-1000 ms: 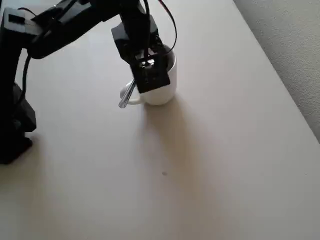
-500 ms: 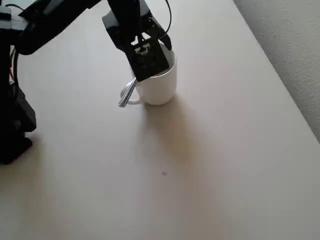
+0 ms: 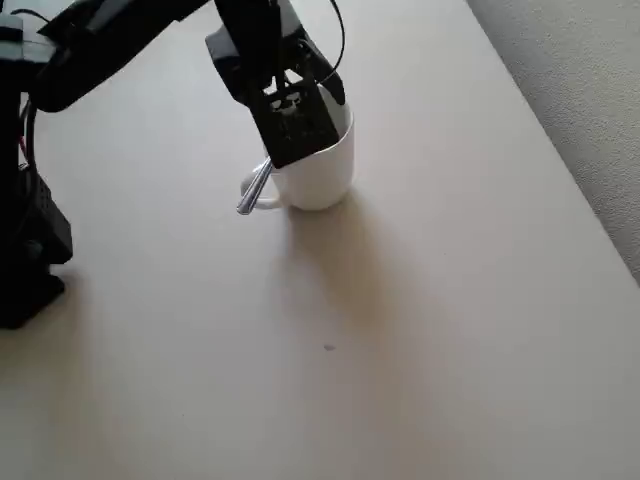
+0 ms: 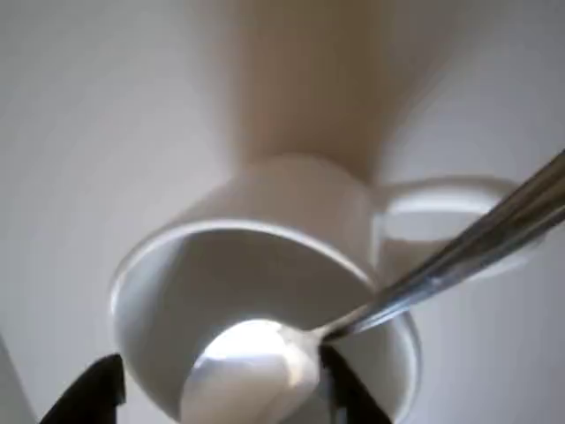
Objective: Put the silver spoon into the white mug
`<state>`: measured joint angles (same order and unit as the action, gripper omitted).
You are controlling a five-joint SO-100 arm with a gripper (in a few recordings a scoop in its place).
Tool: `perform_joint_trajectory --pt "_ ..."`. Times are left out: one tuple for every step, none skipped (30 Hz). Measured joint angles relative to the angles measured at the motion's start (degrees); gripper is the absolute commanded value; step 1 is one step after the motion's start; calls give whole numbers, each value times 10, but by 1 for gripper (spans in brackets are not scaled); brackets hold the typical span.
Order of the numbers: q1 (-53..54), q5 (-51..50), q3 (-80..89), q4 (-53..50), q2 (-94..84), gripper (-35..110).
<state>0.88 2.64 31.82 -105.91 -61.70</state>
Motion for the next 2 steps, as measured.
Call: perform_joint_trajectory --pt "0 1 0 0 3 27" --pt "0 3 0 0 4 27"
